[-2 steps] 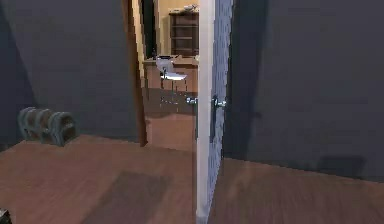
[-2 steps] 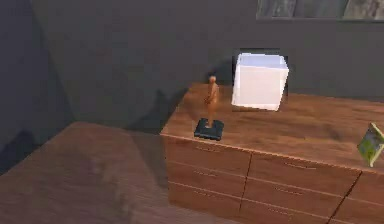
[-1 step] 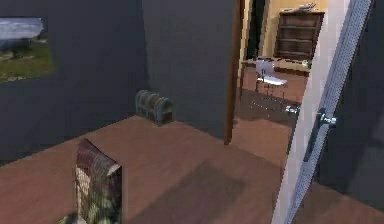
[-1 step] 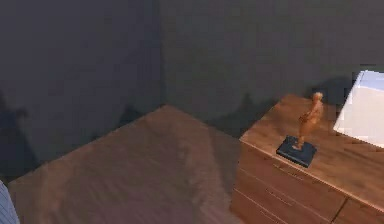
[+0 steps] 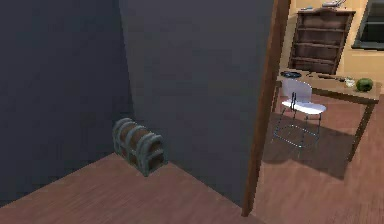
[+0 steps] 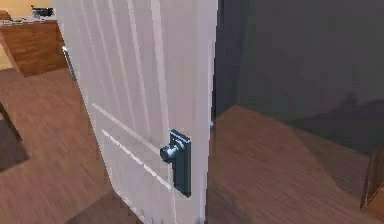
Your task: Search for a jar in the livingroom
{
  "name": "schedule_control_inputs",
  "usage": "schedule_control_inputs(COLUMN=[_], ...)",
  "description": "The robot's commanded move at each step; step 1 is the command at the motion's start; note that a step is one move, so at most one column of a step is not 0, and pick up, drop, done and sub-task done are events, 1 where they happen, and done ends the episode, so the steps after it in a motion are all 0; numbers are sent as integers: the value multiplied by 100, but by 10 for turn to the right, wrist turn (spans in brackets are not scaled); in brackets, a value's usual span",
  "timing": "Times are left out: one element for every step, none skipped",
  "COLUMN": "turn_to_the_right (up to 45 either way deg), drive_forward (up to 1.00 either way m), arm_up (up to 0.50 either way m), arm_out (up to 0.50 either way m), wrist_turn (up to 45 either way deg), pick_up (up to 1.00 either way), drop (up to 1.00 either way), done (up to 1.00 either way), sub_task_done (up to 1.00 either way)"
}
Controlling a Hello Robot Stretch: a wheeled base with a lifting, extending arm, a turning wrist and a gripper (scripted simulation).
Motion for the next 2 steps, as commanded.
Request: schedule_control_inputs(turn_to_the_right=[-120,0], drive_forward=[0,25], arm_up=[0,0], arm_out=[0,0], wrist_turn=[0,0], pick_up=[0,0], drop=[0,0], done=[0,0], sub_task_done=[0,0])
